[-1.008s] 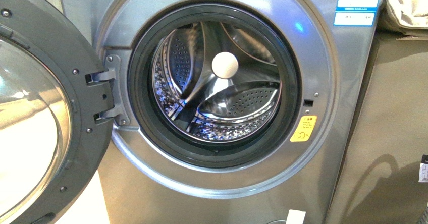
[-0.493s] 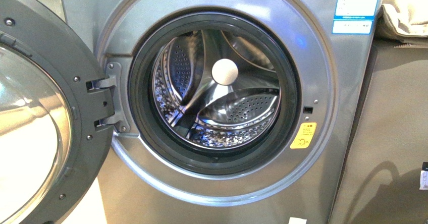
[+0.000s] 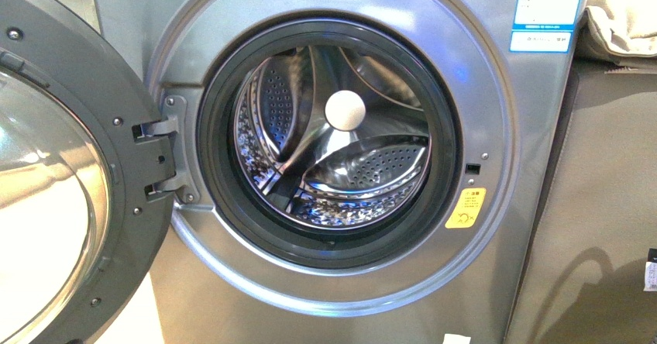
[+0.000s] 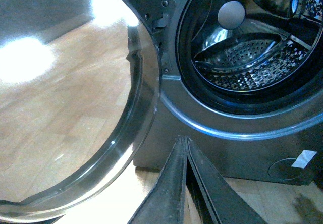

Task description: Collect clothes from washing machine

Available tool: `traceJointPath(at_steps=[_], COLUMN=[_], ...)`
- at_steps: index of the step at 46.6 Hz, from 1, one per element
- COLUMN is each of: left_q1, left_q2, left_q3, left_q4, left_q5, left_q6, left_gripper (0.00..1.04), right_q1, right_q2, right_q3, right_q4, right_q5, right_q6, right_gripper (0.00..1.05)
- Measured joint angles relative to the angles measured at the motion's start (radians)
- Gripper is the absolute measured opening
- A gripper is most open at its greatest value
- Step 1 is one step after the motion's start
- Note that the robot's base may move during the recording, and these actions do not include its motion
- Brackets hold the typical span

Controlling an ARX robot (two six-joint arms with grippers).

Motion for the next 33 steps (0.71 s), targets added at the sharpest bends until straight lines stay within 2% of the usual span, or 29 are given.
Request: traceJointPath(at_steps=[16, 20, 22, 33], left_q1=[0.0, 0.0, 0.0, 0.0], left_q2=[-0.087, -0.201, -0.229, -0.254], left_q3=[-0.037, -0.036, -0.036, -0.036], left_q4=[-0.038, -0.187, -0.209, -0.214], left_q5=[0.002, 0.002, 0.002, 0.001], left_q6=[0.0, 0.0, -0.001, 0.0], left_gripper=[0.04, 0.04, 0.04, 0.04], right_q1=[0.0, 0.0, 0.0, 0.0], right_q2=[0.0, 0.0, 0.0, 0.0], right_q3=[0.0, 0.0, 0.0, 0.0], right_q4=[0.0, 0.0, 0.0, 0.0], right_q5=[0.0, 0.0, 0.0, 0.0], right_q6=[0.0, 0.0, 0.0, 0.0], right_gripper=[0.02, 0.02, 0.02, 0.02])
